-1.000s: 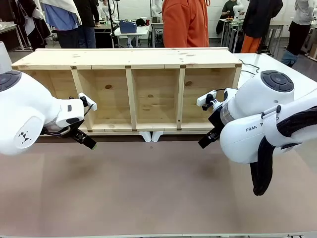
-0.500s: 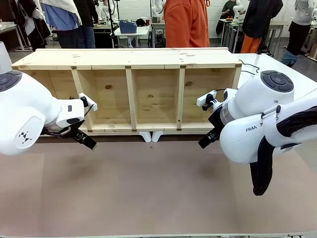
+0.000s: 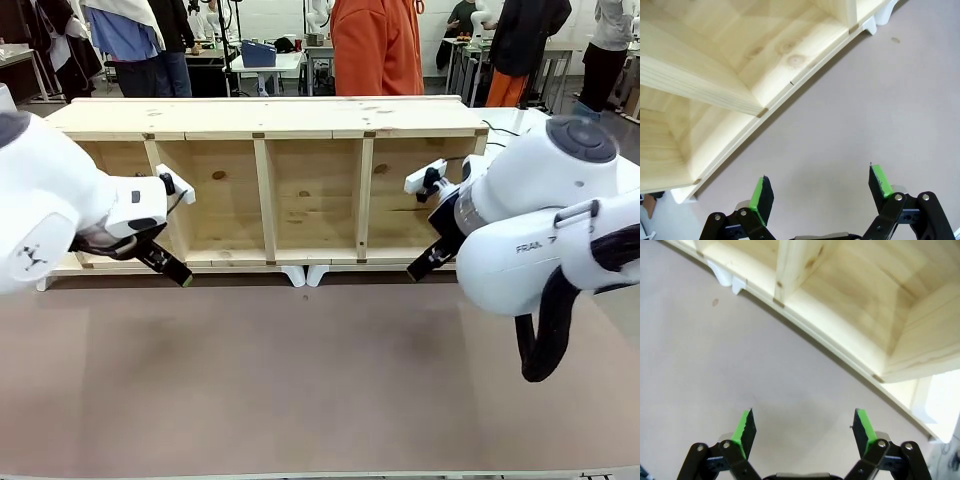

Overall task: Perform cable management.
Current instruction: When the cord part of the Power Cable appears at the lower middle area of the table and stops, grasp the cord part of the Power Cable.

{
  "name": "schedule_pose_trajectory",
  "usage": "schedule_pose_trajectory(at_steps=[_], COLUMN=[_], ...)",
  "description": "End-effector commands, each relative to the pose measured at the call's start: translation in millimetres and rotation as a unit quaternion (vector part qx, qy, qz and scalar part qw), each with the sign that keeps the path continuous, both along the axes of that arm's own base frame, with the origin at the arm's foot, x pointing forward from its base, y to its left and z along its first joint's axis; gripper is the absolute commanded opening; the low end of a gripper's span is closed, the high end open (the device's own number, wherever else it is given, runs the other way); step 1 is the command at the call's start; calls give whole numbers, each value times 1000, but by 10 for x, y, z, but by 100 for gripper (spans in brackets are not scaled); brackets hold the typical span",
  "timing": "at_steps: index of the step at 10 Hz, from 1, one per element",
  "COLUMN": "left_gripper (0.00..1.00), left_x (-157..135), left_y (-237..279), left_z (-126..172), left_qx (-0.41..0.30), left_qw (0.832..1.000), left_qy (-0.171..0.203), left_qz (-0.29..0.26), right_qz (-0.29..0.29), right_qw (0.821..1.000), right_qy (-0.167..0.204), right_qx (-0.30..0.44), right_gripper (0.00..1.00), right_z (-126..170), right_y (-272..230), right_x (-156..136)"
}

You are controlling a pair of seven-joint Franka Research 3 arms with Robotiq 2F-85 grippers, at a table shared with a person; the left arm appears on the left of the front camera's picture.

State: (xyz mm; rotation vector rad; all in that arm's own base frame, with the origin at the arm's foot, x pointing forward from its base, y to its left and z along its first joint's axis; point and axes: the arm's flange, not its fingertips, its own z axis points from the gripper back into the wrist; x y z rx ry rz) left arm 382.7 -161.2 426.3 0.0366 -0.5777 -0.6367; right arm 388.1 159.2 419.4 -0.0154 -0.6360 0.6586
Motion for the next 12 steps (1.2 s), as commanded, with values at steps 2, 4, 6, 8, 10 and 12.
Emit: schedule_pose_trajectory(at_steps=[2,4,6,8,10,12], left_gripper=[100,100,100,100,100,100], left_x=[-623,-893,-1156,-1434,-1648,-1873], left_y=[118,251,418,605,781,900], left_z=[262,408,467,500,495,521], left_qx=[24,29,24,7,-12,-22], left_qw=[999,998,996,994,992,987], left_qy=[-23,-42,-55,-75,-84,-107], left_qz=[28,45,65,85,98,116], right_qz=[-32,-57,-77,-104,-124,-138], right_qw=[999,998,995,991,987,985], right_qy=[-27,-40,-61,-84,-95,-101], right_qx=[-10,-12,-6,7,23,35], right_gripper=[100,100,100,100,100,100], right_z=[250,443,590,703,746,735], right_y=[-285,-427,-553,-692,-847,-936], right_x=[-723,-1002,-1284,-1571,-1804,-1960])
